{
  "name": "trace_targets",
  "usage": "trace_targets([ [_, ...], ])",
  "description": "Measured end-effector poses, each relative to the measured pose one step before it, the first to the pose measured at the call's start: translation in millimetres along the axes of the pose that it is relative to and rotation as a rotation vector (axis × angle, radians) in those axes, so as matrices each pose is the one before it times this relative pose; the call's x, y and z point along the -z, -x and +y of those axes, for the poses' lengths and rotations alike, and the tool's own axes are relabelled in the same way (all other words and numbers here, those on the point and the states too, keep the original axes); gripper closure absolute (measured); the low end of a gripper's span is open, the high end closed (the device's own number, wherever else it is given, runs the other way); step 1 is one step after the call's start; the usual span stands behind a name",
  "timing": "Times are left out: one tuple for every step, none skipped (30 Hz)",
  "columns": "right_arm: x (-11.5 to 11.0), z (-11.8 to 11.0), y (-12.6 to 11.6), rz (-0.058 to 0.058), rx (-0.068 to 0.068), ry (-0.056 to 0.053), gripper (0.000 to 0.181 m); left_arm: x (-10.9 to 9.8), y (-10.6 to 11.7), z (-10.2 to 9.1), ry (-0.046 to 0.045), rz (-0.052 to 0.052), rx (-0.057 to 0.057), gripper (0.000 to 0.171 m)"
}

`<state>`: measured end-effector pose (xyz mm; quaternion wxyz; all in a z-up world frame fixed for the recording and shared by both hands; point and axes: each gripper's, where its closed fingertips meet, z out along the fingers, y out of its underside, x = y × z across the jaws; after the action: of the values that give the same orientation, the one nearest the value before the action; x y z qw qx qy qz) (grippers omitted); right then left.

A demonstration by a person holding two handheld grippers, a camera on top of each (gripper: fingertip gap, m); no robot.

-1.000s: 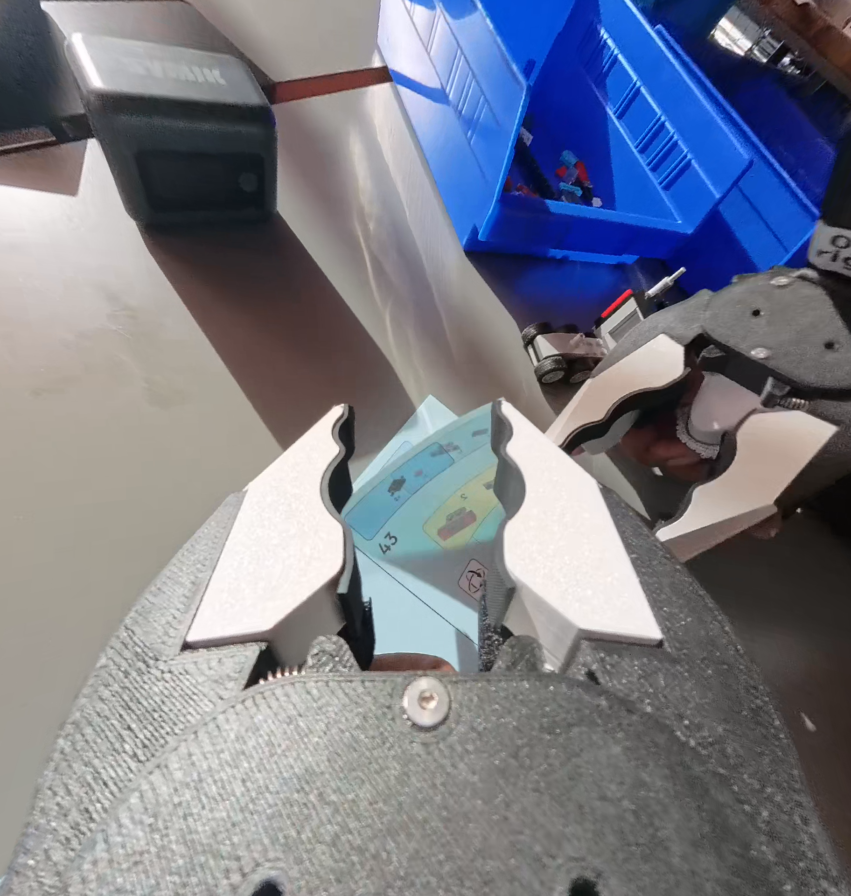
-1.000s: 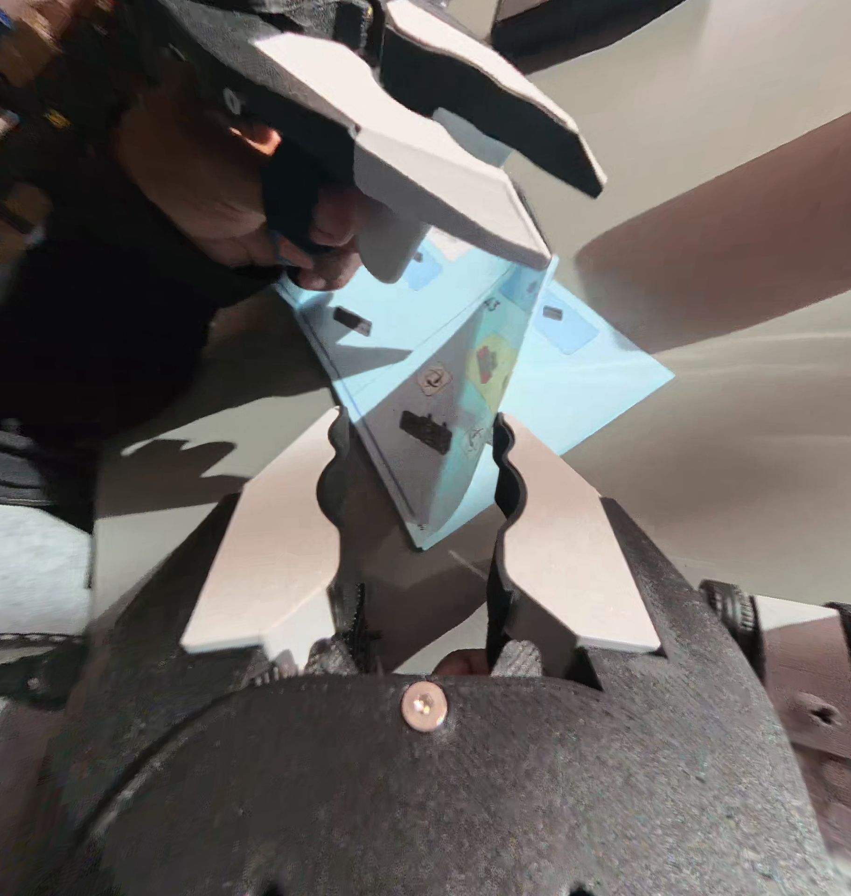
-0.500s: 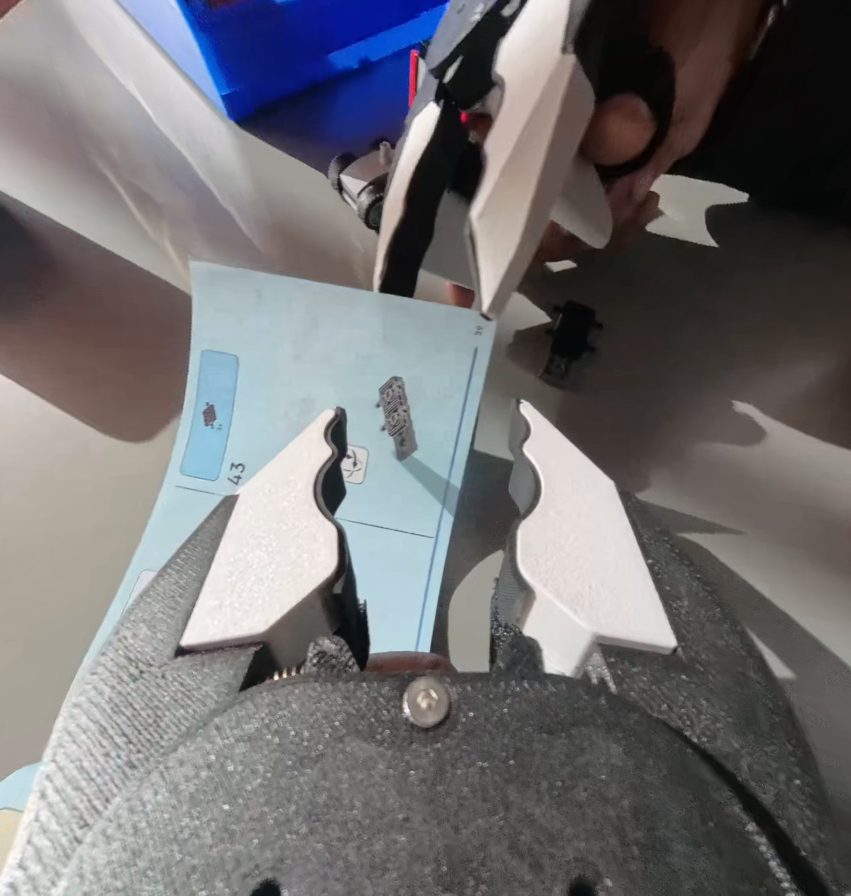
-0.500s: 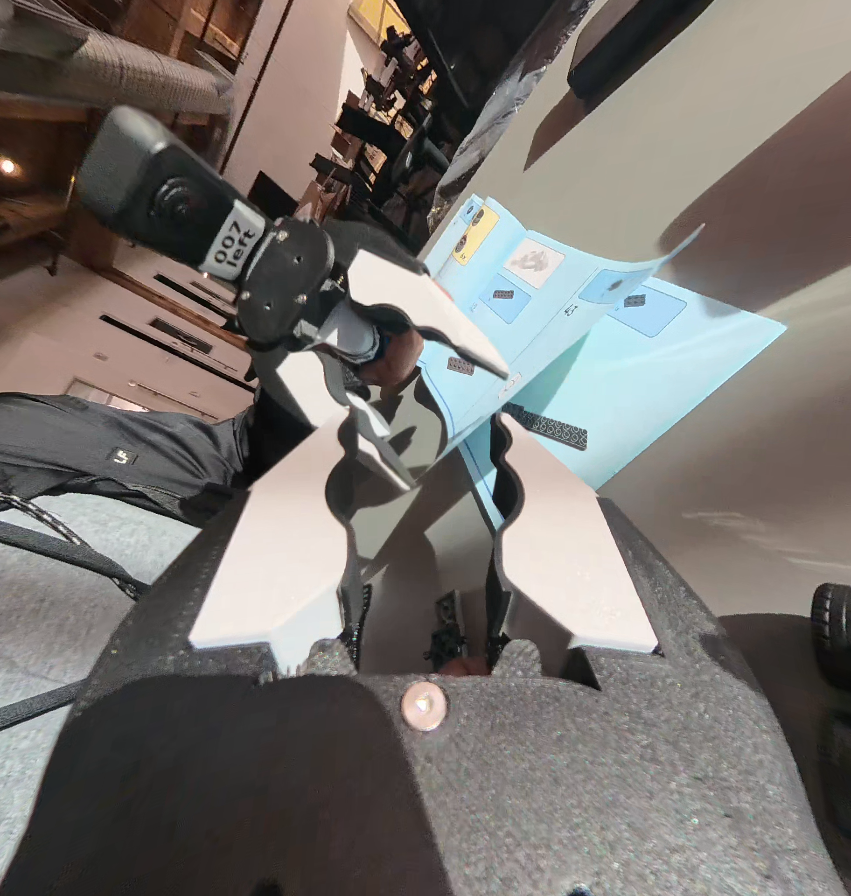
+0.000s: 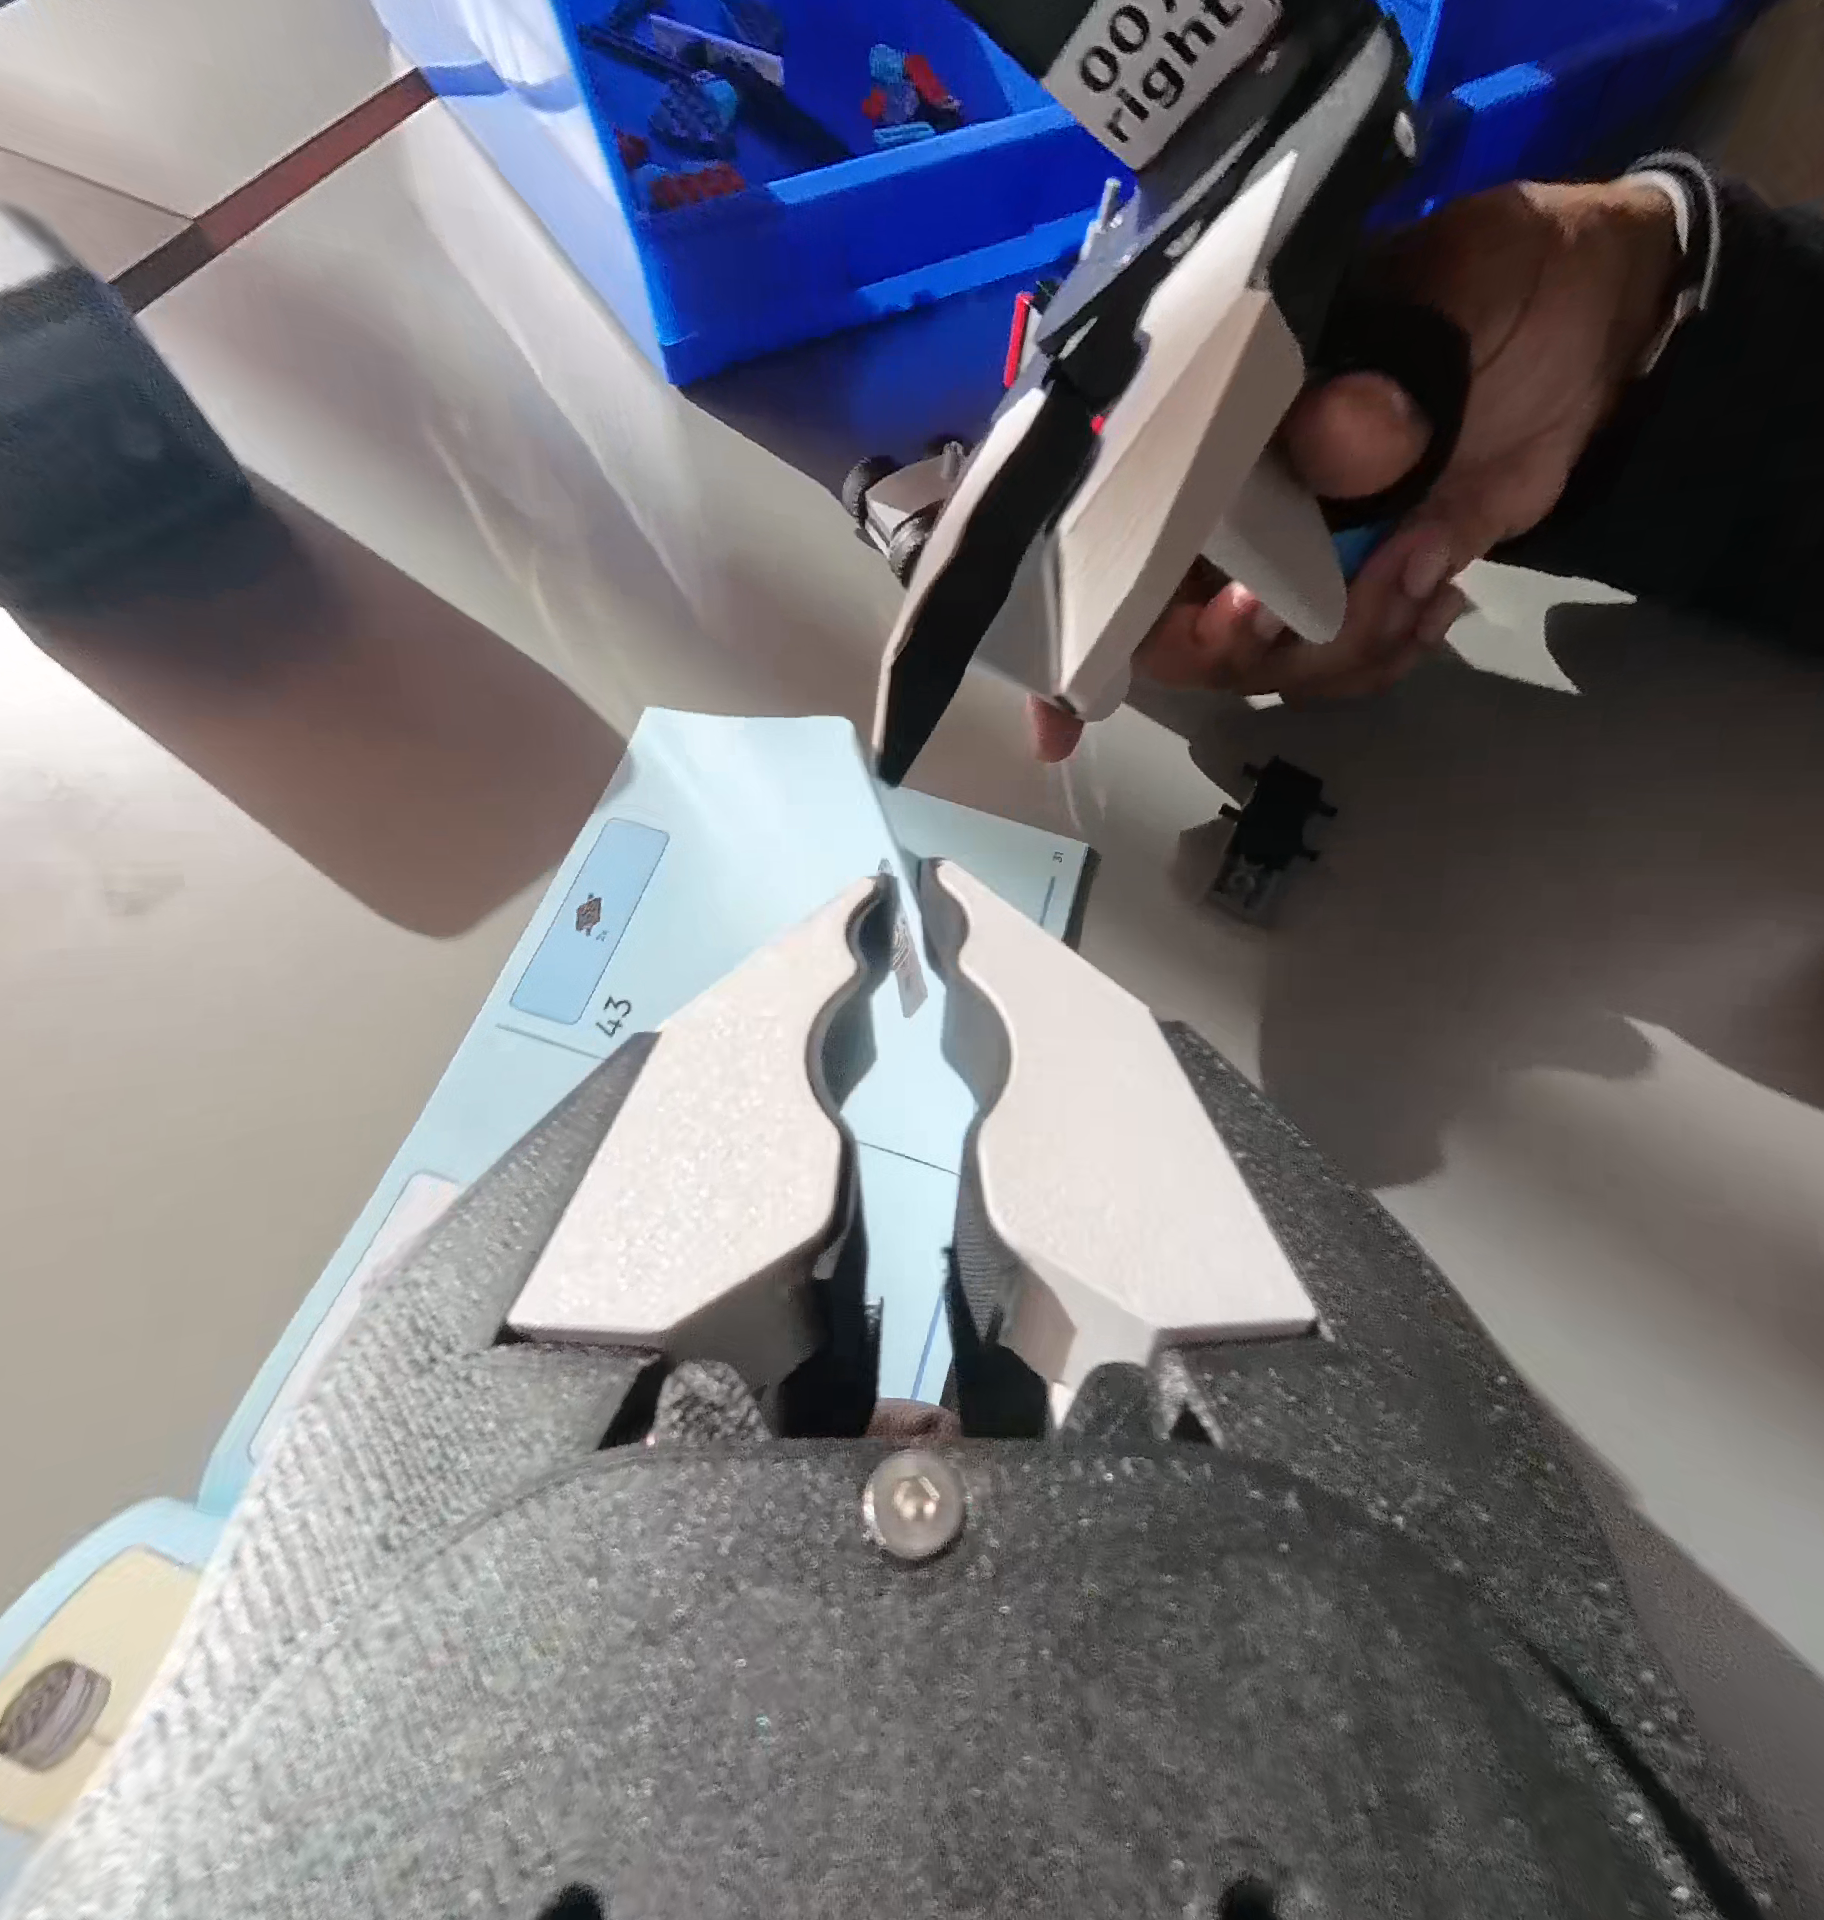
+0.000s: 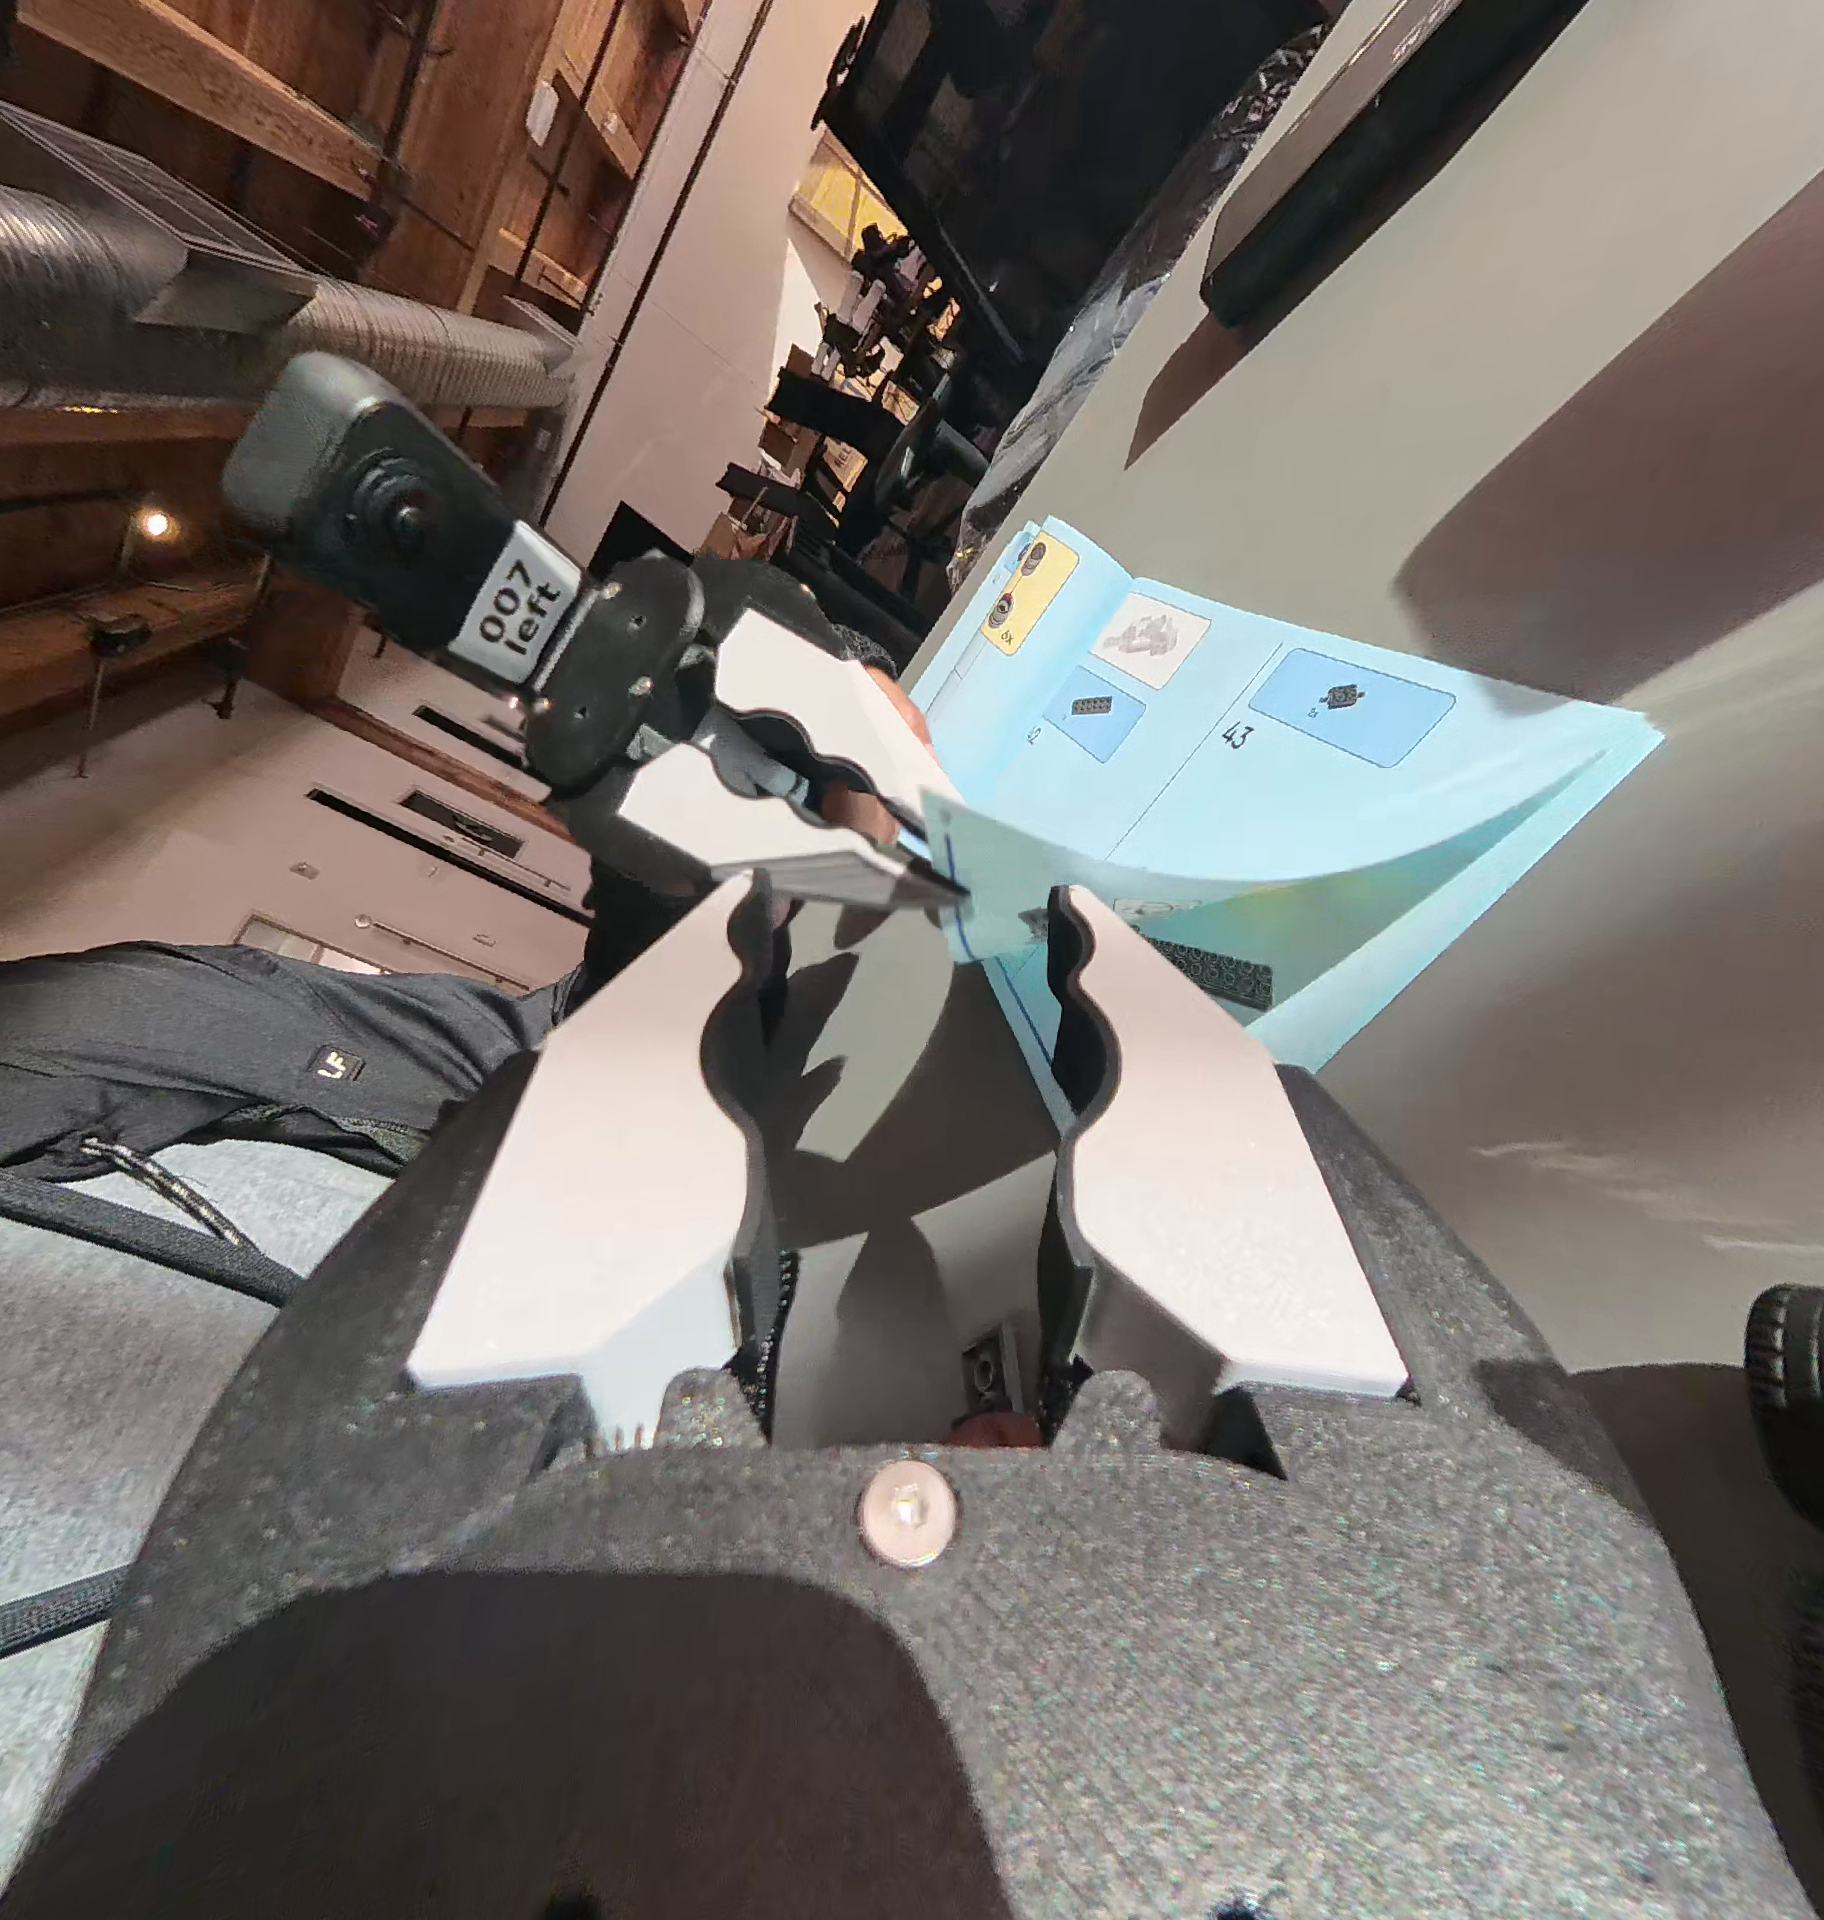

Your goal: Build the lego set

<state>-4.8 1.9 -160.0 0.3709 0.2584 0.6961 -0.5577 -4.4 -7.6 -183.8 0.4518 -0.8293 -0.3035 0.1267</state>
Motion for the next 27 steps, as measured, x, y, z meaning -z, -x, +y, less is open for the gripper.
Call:
trace_targets([
  [0.14, -0.48, 0.05, 0.0003, 0.0001, -0.0037, 0.126, 4.00, 3.27, -0.05, -0.01580, -0.0070, 0.0413, 0.170],
  [0.22, -0.04, -0.21, 0.0012, 0.0005, -0.0019, 0.126, 4.61, 3.44, 0.46, -0.02421, -0.0038, 0.0559, 0.170],
  [0.10, 0.19, -0.40, 0.0024, 0.0016, -0.0005, 0.126, 5.62, 4.08, 1.43, -0.03216, -0.0042, 0.0743, 0.170],
  [0.14, 0.51, -0.36, 0.0024, 0.0027, 0.0007, 0.126, 6.91, 4.96, 2.15, -0.03719, -0.0079, 0.0805, 0.170],
  [-0.15, 0.49, -0.38, 0.0025, 0.0017, 0.0018, 0.126, 9.20, 5.85, 1.53, -0.04443, -0.0173, 0.0738, 0.170],
  [-0.20, 0.38, -0.17, 0.0020, 0.0019, 0.0020, 0.126, 11.54, 6.17, 0.49, -0.04920, -0.0259, 0.0631, 0.170],
  [-0.30, 0.44, -0.35, 0.0026, 0.0020, 0.0022, 0.126, 13.26, 4.98, -0.65, -0.05050, -0.0242, 0.0478, 0.170],
  [-0.54, 0.59, -0.59, 0.0045, 0.0025, 0.0032, 0.126, 14.05, 5.28, -1.32, -0.04958, -0.0265, 0.0383, 0.170],
  [-0.67, 0.89, -0.80, 0.0062, 0.0036, 0.0047, 0.126, 14.23, 7.60, -1.01, -0.04686, -0.0366, 0.0369, 0.170],
  [-0.82, 1.16, -0.72, 0.0060, 0.0047, 0.0059, 0.126, 14.08, 9.25, -0.44, -0.04041, -0.0395, 0.0392, 0.170],
  [-0.84, 1.33, -0.29, 0.0045, 0.0057, 0.0072, 0.126, 13.88, 10.01, -0.73, -0.03963, -0.0360, 0.0427, 0.170],
  [-0.95, 1.60, -0.20, 0.0039, 0.0062, 0.0079, 0.126, 13.57, 10.58, -1.39, -0.04046, -0.0329, 0.0448, 0.171],
  [-0.83, 1.44, -0.08, 0.0033, 0.0061, 0.0077, 0.126, 12.89, 11.46, -1.53, -0.03525, -0.0332, 0.0455, 0.170],
  [-0.70, 1.15, 0.09, 0.0025, 0.0057, 0.0062, 0.126, 12.04, 11.81, -1.81, -0.03161, -0.0343, 0.0415, 0.170],
  [-0.54, 0.87, -0.03, 0.0022, 0.0042, 0.0051, 0.126, 10.99, 11.96, -2.27, -0.02703, -0.0348, 0.0358, 0.170],
  [-0.49, 0.85, -0.18, 0.0017, 0.0025, 0.0045, 0.126, 9.80, 11.05, -2.16, -0.02074, -0.0319, 0.0283, 0.170],
  [-0.32, 0.63, -0.13, 0.0011, 0.0011, 0.0035, 0.126, 8.27, 9.96, -1.77, -0.01266, -0.0292, 0.0201, 0.170],
  [-0.20, 0.39, -0.26, 0.0012, -0.0001, 0.0020, 0.126, 6.85, 8.99, -1.22, -0.00578, -0.0279, 0.0130, 0.170],
  [0.02, 0.14, -0.30, 0.0019, -0.0006, 0.0006, 0.126, 5.60, 7.88, -1.05, -0.00261, -0.0269, 0.0071, 0.170],
  [-0.01, 0.18, -0.50, 0.0028, -0.0006, 0.0004, 0.126, 4.46, 6.25, -0.84, -0.00015, -0.0216, 0.0009, 0.170],
  [-0.07, 0.25, -0.47, 0.0035, -0.0004, 0.0010, 0.126, 3.69, 5.27, -0.65, 0.00082, -0.0198, -0.0034, 0.170],
  [-0.27, 0.41, -0.63, 0.0039, 0.0000, 0.0024, 0.126, 3.08, 5.17, -0.39, 0.00202, -0.0223, -0.0050, 0.170],
  [-0.39, 0.64, -0.37, 0.0033, 0.0003, 0.0039, 0.126, 2.22, 4.46, 0.26, 0.00588, -0.0196, -0.0074, 0.169],
  [-0.53, 0.79, -0.23, 0.0026, 0.0007, 0.0049, 0.126, 1.93, 4.50, 0.77, 0.00787, -0.0195, -0.0078, 0.169],
  [-0.50, 0.83, -0.30, 0.0023, 0.0002, 0.0053, 0.126, 2.01, 4.72, 0.79, 0.00691, -0.0217, -0.0071, 0.169],
  [-0.38, 0.67, -0.24, 0.0015, -0.0008, 0.0050, 0.126, 2.02, 4.72, 0.96, 0.00700, -0.0203, -0.0065, 0.169],
  [-0.42, 0.55, -0.20, 0.0006, -0.0015, 0.0043, 0.126, 2.09, 4.59, 1.33, 0.00917, -0.0183, -0.0044, 0.168],
])
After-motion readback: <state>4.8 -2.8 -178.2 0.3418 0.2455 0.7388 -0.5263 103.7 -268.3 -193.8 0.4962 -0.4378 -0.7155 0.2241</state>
